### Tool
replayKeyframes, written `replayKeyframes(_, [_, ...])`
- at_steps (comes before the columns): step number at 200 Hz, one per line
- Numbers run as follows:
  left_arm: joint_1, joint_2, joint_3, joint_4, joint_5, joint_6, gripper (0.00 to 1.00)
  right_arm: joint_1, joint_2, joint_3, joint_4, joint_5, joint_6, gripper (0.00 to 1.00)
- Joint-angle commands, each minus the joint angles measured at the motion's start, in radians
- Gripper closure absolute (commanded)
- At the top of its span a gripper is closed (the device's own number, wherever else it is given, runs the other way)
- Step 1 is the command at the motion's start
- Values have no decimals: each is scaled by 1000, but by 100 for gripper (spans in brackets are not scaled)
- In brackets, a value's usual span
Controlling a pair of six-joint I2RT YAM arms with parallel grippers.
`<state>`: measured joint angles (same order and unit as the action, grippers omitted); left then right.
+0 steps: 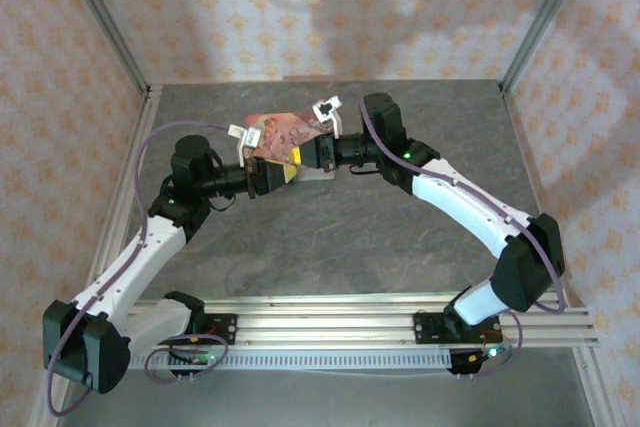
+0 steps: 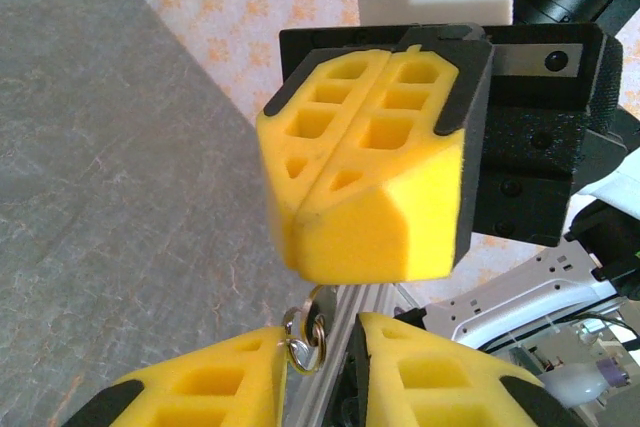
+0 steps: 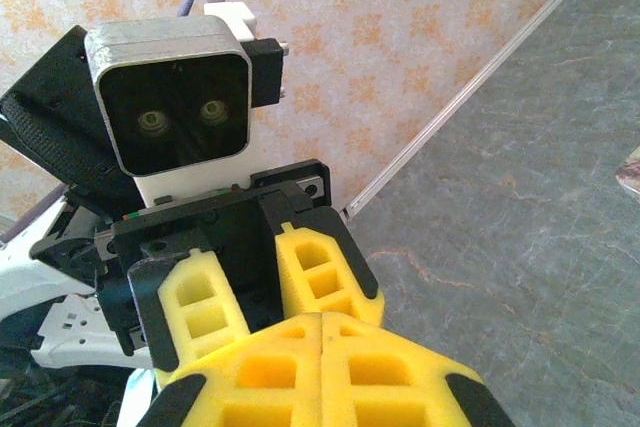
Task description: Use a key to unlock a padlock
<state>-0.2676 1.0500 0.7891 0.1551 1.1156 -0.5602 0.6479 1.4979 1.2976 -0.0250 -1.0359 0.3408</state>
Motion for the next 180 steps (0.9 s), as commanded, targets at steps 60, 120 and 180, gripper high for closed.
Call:
replayKeyframes(60, [8,-38,0,-48,-60,84,47,13,-23,29,-59,31,-61,100])
replayKeyframes(120, [3,-28,-28,120,-19,-23,48,13,-19,22,-23,16,-31,100])
replayKeyframes(180, [-20,-15,-34,149,-29,-36,52,13,-12,9,28,14,3,100])
